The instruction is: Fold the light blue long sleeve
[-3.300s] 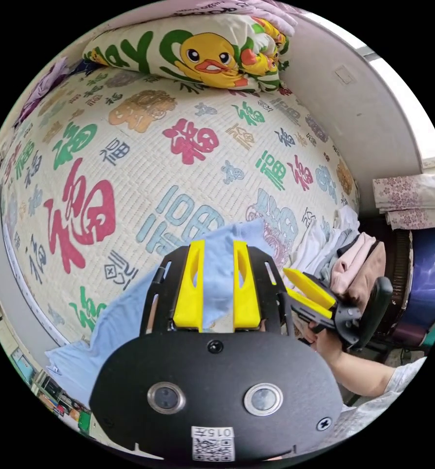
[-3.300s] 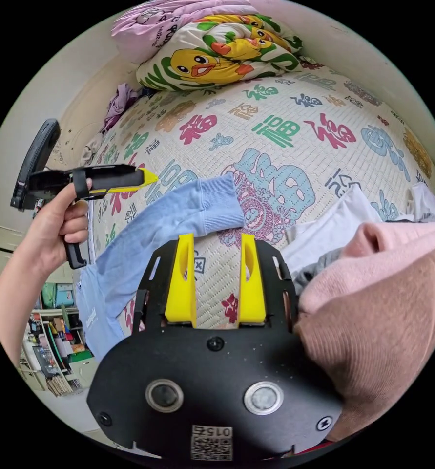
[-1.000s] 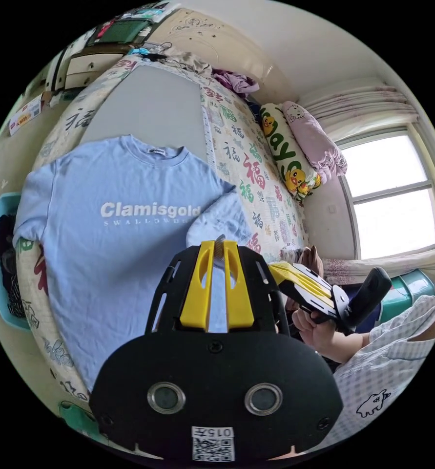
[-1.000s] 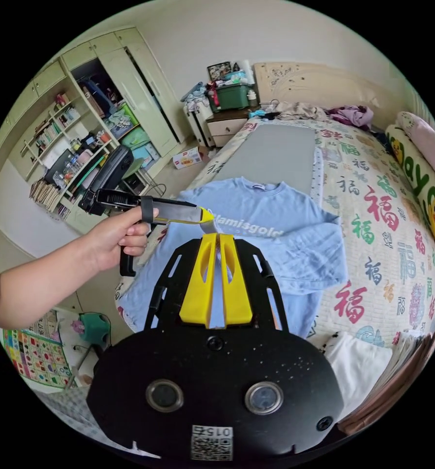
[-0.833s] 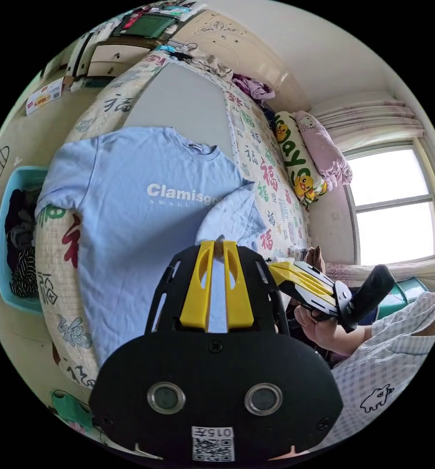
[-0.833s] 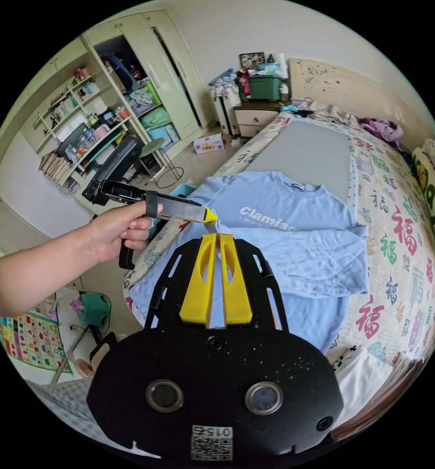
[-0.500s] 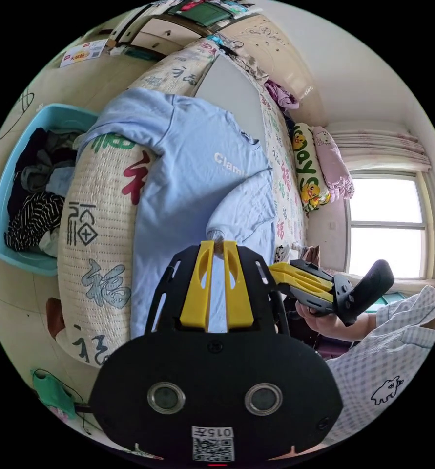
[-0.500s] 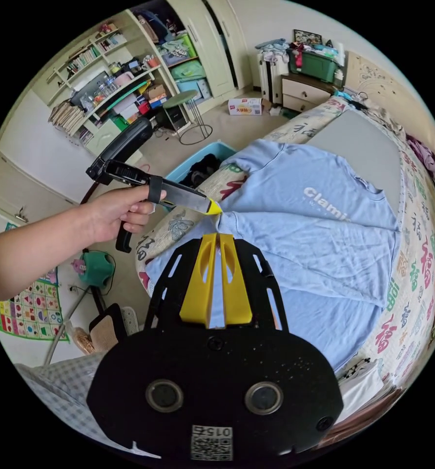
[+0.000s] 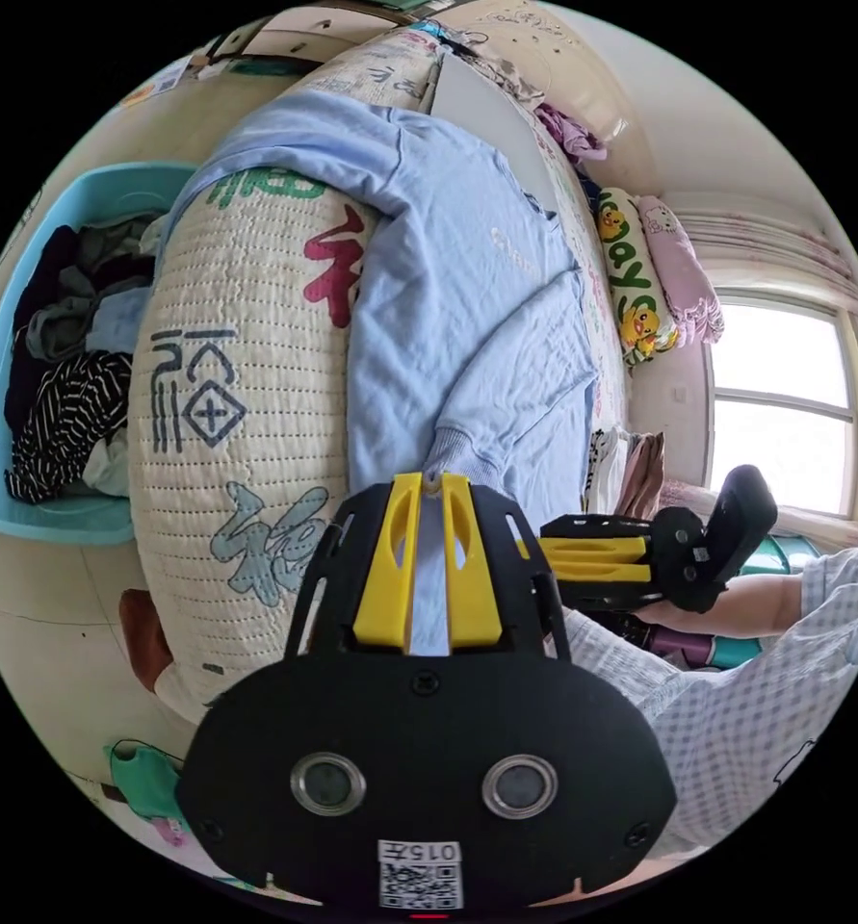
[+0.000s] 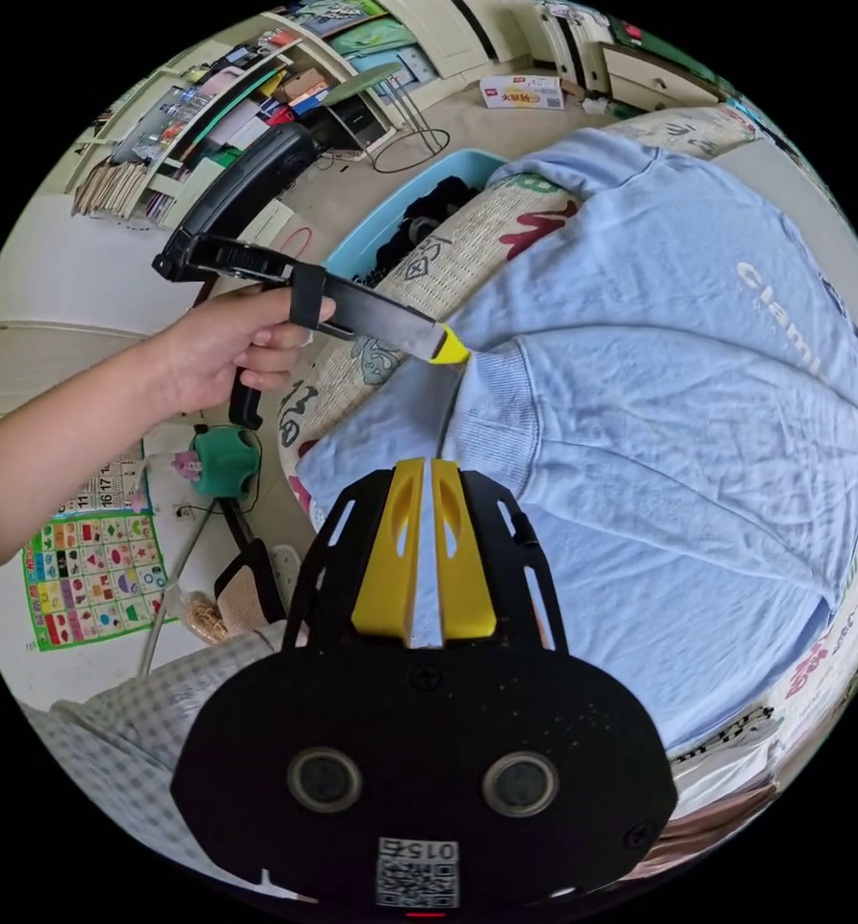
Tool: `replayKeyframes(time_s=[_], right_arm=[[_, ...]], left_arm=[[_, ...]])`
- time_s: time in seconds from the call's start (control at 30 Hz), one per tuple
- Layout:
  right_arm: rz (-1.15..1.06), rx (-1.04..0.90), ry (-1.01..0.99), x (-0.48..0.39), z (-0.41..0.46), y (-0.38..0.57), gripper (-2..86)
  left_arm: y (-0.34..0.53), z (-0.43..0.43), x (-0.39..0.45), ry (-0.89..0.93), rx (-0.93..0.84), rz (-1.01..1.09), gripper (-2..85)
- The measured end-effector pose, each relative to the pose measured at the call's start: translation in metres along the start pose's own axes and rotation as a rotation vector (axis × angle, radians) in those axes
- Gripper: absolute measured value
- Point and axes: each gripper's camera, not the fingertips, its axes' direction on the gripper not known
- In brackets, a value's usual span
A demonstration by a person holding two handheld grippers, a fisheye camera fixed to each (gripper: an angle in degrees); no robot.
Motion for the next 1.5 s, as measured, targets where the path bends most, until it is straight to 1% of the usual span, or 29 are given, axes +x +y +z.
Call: replayKeyframes(time_s=[0.03, 0.13, 0.17, 0.3, 0.37, 0.43, 0.47, 0.53, 0.67, 0.77, 0.9, 1.03, 1.1, 1.13, 1.2, 1.27, 1.3, 1.37, 1.5], right_arm=[[0.012, 0.007, -0.006, 0.004, 0.001, -0.003, -0.4], [0.057, 0.041, -0.006, 0.018, -0.002, -0.01, 0.0], [0.08, 0.056, 0.006, 0.024, -0.003, -0.013, 0.4], [0.134, 0.082, 0.045, 0.041, -0.004, -0.023, 5.3], [0.141, 0.061, 0.029, 0.048, 0.001, -0.029, 7.6], [0.128, 0.036, 0.041, 0.051, 0.009, -0.033, 8.1], [0.119, 0.009, 0.051, 0.052, 0.015, -0.036, 8.3], [0.12, -0.014, 0.062, 0.056, 0.023, -0.038, 8.0], [0.136, -0.052, 0.073, 0.072, 0.04, -0.037, 3.1], [0.16, -0.074, 0.065, 0.089, 0.046, -0.032, 0.5], [0.159, -0.053, 0.025, 0.113, 0.043, -0.023, -0.3], [0.096, -0.066, 0.028, 0.137, 0.035, -0.011, -0.3], [0.106, -0.092, -0.017, 0.153, 0.029, -0.003, 0.1], [0.129, -0.086, -0.072, 0.167, 0.022, 0.006, 0.6], [0.187, -0.045, -0.14, 0.193, 0.005, 0.024, 2.9], [0.301, 0.034, -0.207, 0.237, -0.023, 0.056, 3.9], [0.332, 0.058, -0.215, 0.25, -0.031, 0.065, 4.1], [0.46, 0.167, -0.219, 0.301, -0.064, 0.105, 4.5], [0.657, 0.329, -0.193, 0.379, -0.113, 0.168, 4.9]], left_arm=[[-0.001, -0.002, -0.003, -0.021, 0.003, 0.014, 2.8], [-0.003, -0.016, 0.001, -0.167, 0.081, 0.077, 2.6], [-0.007, -0.02, 0.005, -0.177, 0.089, 0.115, 2.8], [-0.027, -0.013, 0.014, -0.105, 0.049, 0.168, 5.7], [-0.041, 0.001, 0.023, -0.121, 0.002, 0.218, 6.6], [-0.051, 0.01, 0.025, -0.128, -0.028, 0.217, 6.5], [-0.056, 0.013, 0.025, -0.097, -0.023, 0.204, 6.0], [-0.064, 0.017, 0.027, -0.068, -0.021, 0.196, 4.8], [-0.08, 0.036, 0.034, -0.125, -0.126, 0.2, 1.2], [-0.088, 0.04, 0.042, -0.154, -0.154, 0.202, -0.2], [-0.1, 0.038, 0.058, -0.178, -0.156, 0.211, -0.7], [-0.121, 0.034, 0.082, -0.187, -0.204, 0.191, -0.8], [-0.131, 0.031, 0.093, -0.189, -0.228, 0.165, -0.8], [-0.137, 0.027, 0.103, -0.201, -0.228, 0.156, -0.8], [-0.147, 0.016, 0.124, -0.206, -0.206, 0.174, -0.7], [-0.163, -0.004, 0.154, -0.199, -0.154, 0.18, -0.5], [-0.168, -0.01, 0.162, -0.201, -0.138, 0.181, -0.5], [-0.194, -0.029, 0.196, -0.208, -0.068, 0.184, -0.2], [-0.249, -0.04, 0.255, -0.189, -0.003, 0.204, 0.5]])
